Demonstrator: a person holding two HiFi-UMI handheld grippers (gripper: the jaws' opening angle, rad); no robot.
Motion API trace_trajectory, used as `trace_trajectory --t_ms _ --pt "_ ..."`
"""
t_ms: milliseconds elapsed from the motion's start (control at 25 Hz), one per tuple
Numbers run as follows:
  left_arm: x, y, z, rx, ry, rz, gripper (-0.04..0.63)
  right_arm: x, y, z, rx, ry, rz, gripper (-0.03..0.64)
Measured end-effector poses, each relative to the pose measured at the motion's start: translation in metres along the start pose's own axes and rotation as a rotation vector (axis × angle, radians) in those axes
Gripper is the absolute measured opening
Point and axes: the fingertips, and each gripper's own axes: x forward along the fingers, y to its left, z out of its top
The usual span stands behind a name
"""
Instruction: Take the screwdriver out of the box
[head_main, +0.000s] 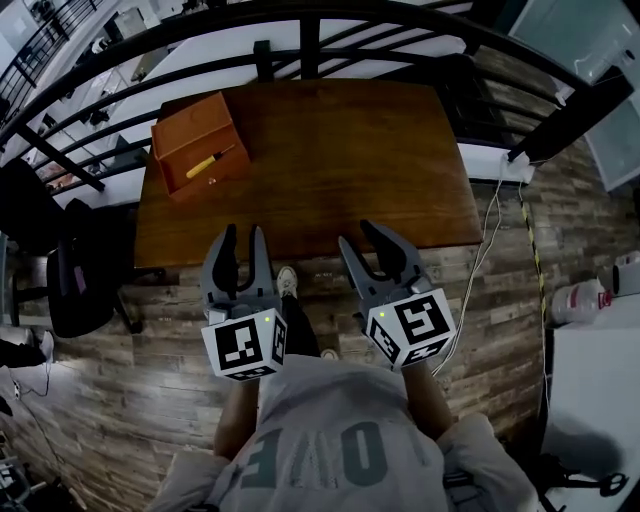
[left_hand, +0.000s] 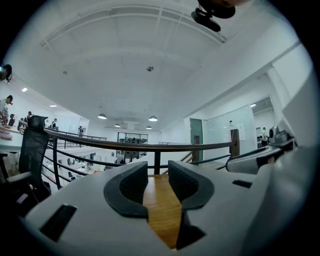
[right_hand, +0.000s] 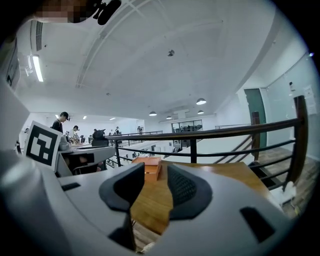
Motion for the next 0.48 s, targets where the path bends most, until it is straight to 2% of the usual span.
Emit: trace_trajectory --t_ms 240,480 --pt "0.052 0.035 0.013 -0.046 0.001 0.001 0.120 0.057 -0.008 0.027 -0.013 0.013 -0.004 0.135" --pt "0.098 0.067 0.030 -0.031 -0.026 -0.003 0.120 0.121 -0.013 0.050 -0.036 0.016 0.008 0.135"
